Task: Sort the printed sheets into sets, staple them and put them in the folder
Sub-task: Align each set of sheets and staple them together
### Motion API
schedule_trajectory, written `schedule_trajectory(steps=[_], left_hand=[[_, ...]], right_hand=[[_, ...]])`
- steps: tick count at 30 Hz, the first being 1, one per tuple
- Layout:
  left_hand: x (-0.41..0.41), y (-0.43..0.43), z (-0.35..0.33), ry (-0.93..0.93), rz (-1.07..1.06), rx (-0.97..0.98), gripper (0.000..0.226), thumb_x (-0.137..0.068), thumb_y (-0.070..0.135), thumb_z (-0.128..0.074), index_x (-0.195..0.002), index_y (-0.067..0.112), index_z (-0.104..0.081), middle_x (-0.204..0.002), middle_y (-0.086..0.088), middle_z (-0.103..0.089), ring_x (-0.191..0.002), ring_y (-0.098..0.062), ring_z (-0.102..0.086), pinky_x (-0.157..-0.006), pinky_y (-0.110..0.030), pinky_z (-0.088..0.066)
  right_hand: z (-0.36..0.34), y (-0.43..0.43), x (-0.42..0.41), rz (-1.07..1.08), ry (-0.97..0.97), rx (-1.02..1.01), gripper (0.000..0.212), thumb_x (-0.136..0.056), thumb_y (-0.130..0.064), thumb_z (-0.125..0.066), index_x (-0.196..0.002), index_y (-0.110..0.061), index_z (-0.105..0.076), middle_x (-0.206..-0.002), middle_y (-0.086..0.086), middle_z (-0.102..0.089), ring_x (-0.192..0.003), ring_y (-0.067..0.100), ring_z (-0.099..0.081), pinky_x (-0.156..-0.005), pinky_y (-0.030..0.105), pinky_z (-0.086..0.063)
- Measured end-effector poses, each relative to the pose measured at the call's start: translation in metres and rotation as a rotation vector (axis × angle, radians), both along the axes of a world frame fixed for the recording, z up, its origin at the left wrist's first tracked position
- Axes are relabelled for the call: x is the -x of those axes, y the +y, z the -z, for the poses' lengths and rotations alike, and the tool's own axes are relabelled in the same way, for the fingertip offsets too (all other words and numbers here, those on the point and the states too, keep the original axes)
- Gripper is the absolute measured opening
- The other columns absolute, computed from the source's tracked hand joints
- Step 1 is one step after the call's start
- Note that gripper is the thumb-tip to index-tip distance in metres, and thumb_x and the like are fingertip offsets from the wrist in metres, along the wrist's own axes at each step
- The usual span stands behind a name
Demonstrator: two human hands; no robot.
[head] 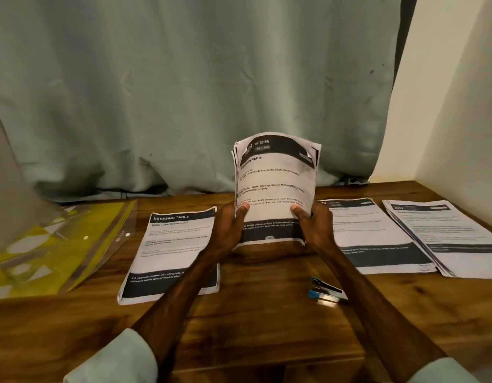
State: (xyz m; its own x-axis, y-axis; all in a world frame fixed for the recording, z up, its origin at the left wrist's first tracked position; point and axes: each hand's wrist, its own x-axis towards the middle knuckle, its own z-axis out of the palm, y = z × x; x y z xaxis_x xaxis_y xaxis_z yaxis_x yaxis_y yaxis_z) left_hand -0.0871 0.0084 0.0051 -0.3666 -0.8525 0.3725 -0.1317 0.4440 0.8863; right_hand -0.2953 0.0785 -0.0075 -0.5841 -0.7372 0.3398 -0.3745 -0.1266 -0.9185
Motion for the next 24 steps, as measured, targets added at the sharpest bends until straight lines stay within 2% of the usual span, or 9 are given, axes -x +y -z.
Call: schedule_trajectory(steps=[2, 4, 6, 8, 12, 15, 17, 20, 24], left_hand=[[0.001, 0.000, -0.007, 0.027, -0.011, 0.034, 0.021, -0.106, 0.026, -0.052, -0.114, 0.010, -0.062, -0.095, 0.012, -0.070, -0.081, 0.002, -0.072, -0.066, -0.017, -0.057], [-0.001, -0.002, -0.004, 0.012, -0.015, 0.024, 0.023, -0.106, 0.028, -0.052, -0.115, 0.009, -0.062, -0.096, 0.011, -0.071, -0.082, 0.002, -0.072, -0.066, -0.017, -0.057], [-0.004, -0.001, 0.007, -0.034, -0.015, -0.013, 0.029, -0.106, 0.032, -0.051, -0.119, 0.009, -0.061, -0.101, 0.005, -0.072, -0.084, 0.002, -0.072, -0.066, -0.017, -0.057], [-0.006, -0.001, 0.012, -0.046, -0.021, -0.037, 0.025, -0.106, 0.033, -0.051, -0.118, 0.013, -0.060, -0.101, 0.008, -0.071, -0.083, 0.006, -0.071, -0.066, -0.015, -0.056], [-0.003, -0.001, 0.003, -0.026, -0.016, 0.003, 0.021, -0.106, 0.032, -0.051, -0.115, 0.014, -0.059, -0.098, 0.013, -0.070, -0.083, 0.005, -0.071, -0.066, -0.016, -0.057], [-0.005, -0.006, 0.011, -0.063, -0.028, -0.018, 0.030, -0.105, 0.036, -0.052, -0.118, 0.011, -0.061, -0.104, 0.002, -0.074, -0.083, 0.001, -0.073, -0.068, -0.018, -0.059], [-0.006, -0.007, 0.011, -0.066, -0.044, -0.026, 0.028, -0.104, 0.037, -0.053, -0.117, 0.013, -0.060, -0.100, 0.008, -0.072, -0.081, 0.006, -0.071, -0.066, -0.016, -0.057], [-0.004, -0.008, 0.006, -0.048, -0.048, -0.021, 0.023, -0.105, 0.034, -0.052, -0.115, 0.014, -0.058, -0.096, 0.014, -0.067, -0.079, 0.009, -0.070, -0.064, -0.014, -0.056], [-0.006, -0.006, 0.008, -0.083, -0.036, -0.008, 0.024, -0.106, 0.034, -0.050, -0.117, 0.015, -0.059, -0.098, 0.010, -0.069, -0.080, 0.009, -0.069, -0.066, -0.015, -0.057]], right_hand=[[-0.006, 0.000, -0.001, 0.006, -0.017, 0.025, 0.026, -0.093, -0.030, -0.071, -0.115, -0.020, -0.060, -0.114, 0.004, -0.070, -0.095, 0.022, -0.071, -0.081, 0.042, -0.062], [-0.005, 0.000, -0.002, 0.003, -0.008, 0.018, 0.027, -0.094, -0.029, -0.071, -0.115, -0.018, -0.060, -0.112, 0.003, -0.069, -0.093, 0.020, -0.071, -0.078, 0.037, -0.062], [0.002, 0.002, -0.003, -0.017, 0.035, -0.020, 0.031, -0.095, -0.028, -0.069, -0.120, -0.013, -0.060, -0.113, 0.002, -0.068, -0.086, 0.012, -0.069, -0.068, 0.024, -0.058], [0.005, 0.004, -0.002, -0.032, 0.046, -0.033, 0.031, -0.096, -0.027, -0.068, -0.122, -0.012, -0.059, -0.111, -0.003, -0.065, -0.078, 0.003, -0.065, -0.061, 0.014, -0.052], [0.003, 0.003, -0.001, 0.005, 0.026, 0.000, 0.036, -0.095, -0.027, -0.069, -0.124, -0.009, -0.060, -0.114, 0.000, -0.066, -0.093, 0.018, -0.068, -0.072, 0.027, -0.059], [0.009, 0.003, -0.001, -0.026, 0.055, -0.031, 0.032, -0.095, -0.025, -0.068, -0.122, -0.010, -0.060, -0.110, -0.003, -0.064, -0.088, 0.013, -0.069, -0.061, 0.013, -0.050], [0.007, 0.002, 0.000, -0.026, 0.064, -0.048, 0.031, -0.095, -0.026, -0.068, -0.121, -0.012, -0.060, -0.112, 0.000, -0.067, -0.082, 0.007, -0.066, -0.062, 0.013, -0.049], [0.003, -0.001, 0.003, -0.006, 0.048, -0.049, 0.030, -0.095, -0.028, -0.069, -0.121, -0.014, -0.062, -0.116, 0.004, -0.069, -0.090, 0.016, -0.066, -0.070, 0.023, -0.054], [0.010, 0.000, 0.002, -0.031, 0.085, -0.073, 0.036, -0.096, -0.027, -0.068, -0.127, -0.011, -0.058, -0.119, 0.003, -0.067, -0.093, 0.016, -0.065, -0.062, 0.012, -0.047]])
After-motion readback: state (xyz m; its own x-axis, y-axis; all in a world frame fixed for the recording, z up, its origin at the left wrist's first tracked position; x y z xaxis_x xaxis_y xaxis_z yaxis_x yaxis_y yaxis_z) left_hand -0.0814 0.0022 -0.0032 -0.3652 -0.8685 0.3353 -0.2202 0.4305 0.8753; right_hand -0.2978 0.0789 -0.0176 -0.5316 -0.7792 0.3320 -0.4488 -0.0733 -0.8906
